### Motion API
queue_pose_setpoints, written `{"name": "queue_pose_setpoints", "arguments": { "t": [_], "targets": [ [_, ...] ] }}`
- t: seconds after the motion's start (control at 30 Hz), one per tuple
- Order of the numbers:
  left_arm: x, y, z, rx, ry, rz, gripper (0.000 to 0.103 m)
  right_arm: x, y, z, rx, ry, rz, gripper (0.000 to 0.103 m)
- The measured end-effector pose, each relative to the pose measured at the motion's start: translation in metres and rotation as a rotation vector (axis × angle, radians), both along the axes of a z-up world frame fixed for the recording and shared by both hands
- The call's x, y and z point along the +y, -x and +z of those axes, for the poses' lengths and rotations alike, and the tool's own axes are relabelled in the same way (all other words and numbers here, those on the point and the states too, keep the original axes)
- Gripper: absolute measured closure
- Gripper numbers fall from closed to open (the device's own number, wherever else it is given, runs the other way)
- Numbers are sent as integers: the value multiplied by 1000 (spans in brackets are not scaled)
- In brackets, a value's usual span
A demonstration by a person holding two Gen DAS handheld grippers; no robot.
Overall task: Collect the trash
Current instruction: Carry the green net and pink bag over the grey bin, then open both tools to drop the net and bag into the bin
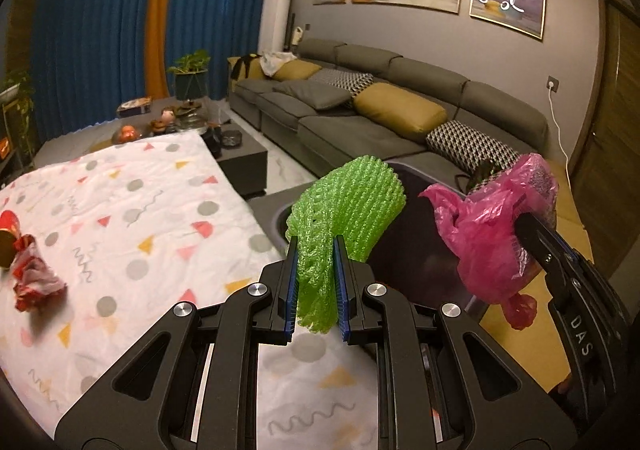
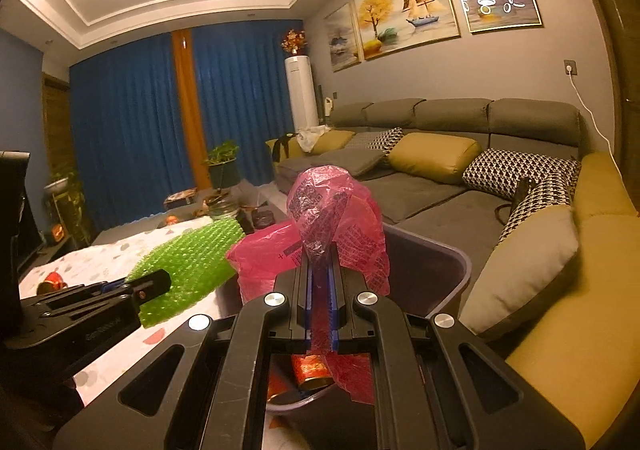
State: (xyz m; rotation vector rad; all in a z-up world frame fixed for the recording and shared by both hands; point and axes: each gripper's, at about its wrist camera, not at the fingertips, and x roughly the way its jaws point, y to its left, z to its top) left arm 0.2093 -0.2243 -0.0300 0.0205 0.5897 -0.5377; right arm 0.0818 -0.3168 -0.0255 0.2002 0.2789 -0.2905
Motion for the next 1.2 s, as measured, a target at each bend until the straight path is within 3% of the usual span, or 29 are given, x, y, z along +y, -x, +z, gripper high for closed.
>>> {"name": "queue_pose_setpoints", "arguments": {
  "t": [0.57,1.2],
  "targets": [
    [-35,-23,-19,59,-8,-59,87,-11,-14,-1,13,-35,-24,96],
    [-50,-28,-27,96,-17,-109,86,-14,-29,-6,37,-7,-37,96]
  ]
}}
